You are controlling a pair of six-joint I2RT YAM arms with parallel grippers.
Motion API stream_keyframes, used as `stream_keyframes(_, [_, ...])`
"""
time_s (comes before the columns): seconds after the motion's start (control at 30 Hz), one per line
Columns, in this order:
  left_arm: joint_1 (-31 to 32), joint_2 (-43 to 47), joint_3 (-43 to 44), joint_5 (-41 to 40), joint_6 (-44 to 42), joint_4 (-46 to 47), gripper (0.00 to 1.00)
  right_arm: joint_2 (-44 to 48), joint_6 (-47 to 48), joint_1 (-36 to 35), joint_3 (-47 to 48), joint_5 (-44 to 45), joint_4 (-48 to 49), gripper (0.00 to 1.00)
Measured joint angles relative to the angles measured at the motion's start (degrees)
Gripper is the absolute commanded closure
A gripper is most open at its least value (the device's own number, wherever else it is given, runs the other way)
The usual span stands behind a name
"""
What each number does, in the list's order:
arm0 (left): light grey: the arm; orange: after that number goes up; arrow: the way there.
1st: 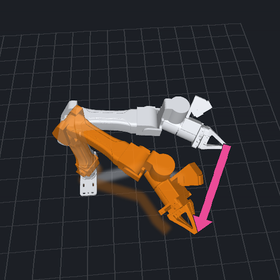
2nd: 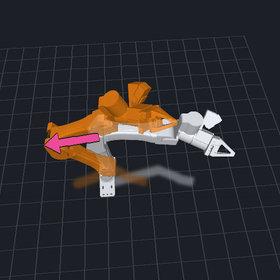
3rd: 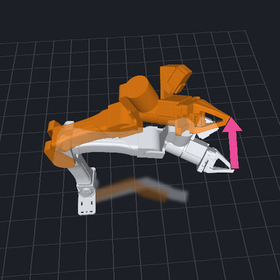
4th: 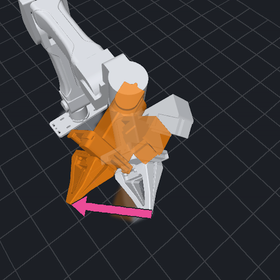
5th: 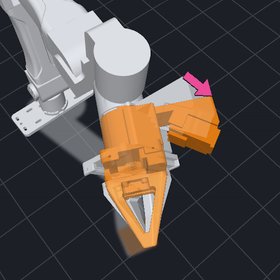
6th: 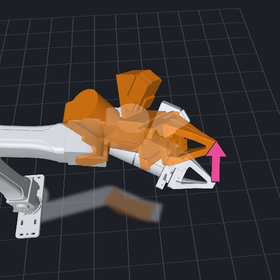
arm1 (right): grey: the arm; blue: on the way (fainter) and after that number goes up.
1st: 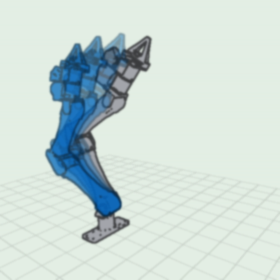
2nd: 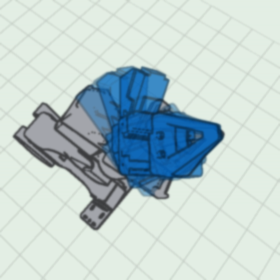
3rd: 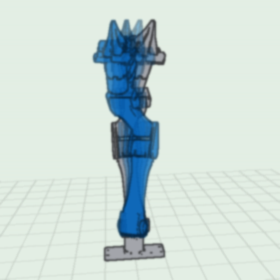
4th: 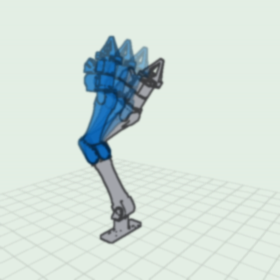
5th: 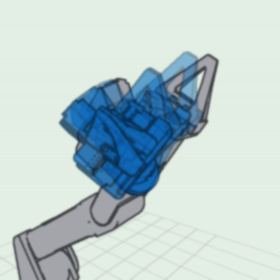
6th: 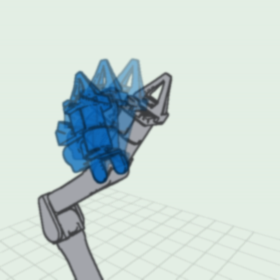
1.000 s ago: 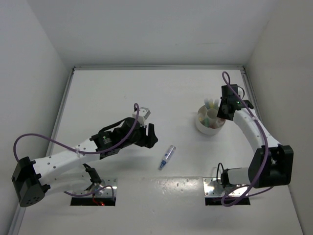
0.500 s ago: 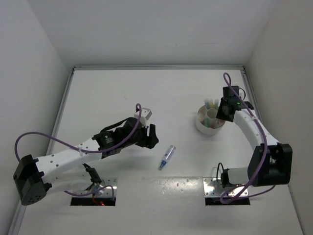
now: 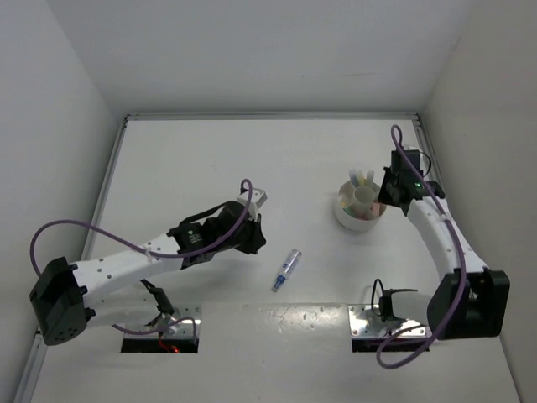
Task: Sort the stationery into containers
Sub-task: Place the stapler in the storage box, then pick up the stationery from the center of the board.
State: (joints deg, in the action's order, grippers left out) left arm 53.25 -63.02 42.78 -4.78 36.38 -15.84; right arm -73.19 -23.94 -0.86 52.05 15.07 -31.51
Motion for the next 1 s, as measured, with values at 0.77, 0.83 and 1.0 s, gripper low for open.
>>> stream_keyframes(0.77, [12.5,-27.8,15.7,-6.3,-0.2,-10.4,0.31,30.0,17.9,0.0,-13.1,-8.2,8.3,0.3])
stream_keyframes(0.83, [13.7,-29.0,14.8,-6.7,0.3,-9.4,0.31,30.8,17.9,0.0,-13.1,-8.2,8.6,0.29])
stream_keyframes(1.0, [18.1,-32.0,12.5,-7.4,3.2,-7.8,0.31,32.3,17.9,0.0,-13.1,-8.2,8.8,0.28])
